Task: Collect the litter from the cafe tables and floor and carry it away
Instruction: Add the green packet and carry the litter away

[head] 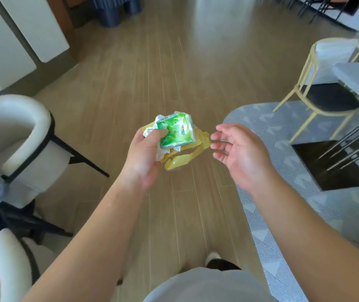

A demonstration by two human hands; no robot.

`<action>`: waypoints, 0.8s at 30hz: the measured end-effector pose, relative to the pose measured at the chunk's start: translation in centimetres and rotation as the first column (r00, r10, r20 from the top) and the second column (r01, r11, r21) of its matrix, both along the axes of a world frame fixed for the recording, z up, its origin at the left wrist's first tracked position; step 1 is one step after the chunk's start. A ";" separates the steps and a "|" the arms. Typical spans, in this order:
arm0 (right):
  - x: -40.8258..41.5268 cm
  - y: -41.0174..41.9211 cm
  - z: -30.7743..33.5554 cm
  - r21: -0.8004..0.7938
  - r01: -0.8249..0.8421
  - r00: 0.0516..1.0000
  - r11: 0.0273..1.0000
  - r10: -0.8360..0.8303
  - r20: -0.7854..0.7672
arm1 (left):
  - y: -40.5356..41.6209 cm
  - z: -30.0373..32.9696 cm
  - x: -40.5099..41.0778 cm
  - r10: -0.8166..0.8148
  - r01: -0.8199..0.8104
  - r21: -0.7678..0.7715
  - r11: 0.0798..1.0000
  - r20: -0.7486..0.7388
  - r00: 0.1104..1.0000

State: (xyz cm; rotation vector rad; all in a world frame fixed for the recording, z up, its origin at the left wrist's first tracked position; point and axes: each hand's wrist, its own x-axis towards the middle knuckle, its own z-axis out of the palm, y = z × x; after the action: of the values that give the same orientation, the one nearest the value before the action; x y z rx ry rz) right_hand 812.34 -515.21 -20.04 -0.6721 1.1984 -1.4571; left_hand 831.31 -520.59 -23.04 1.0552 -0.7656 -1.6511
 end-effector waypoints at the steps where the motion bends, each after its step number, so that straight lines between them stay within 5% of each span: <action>1: 0.0 -1.3 -0.2 0.001 -0.009 1.000 1.000 0.009 0.001 | -1.1 -0.2 0.1 0.009 -0.009 0.005 1.000 0.009 1.000; 24: -10.0 -42.4 -2.5 0.069 -0.158 0.986 0.985 0.153 0.067 | -40.0 0.2 -9.3 0.106 -0.108 0.008 0.994 0.113 0.988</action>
State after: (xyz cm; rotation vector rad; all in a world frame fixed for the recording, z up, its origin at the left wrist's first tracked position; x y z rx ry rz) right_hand 802.34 -557.63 -22.51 -0.6507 1.1216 -1.2884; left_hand 821.96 -560.63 -22.88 1.1871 -0.7576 -1.5180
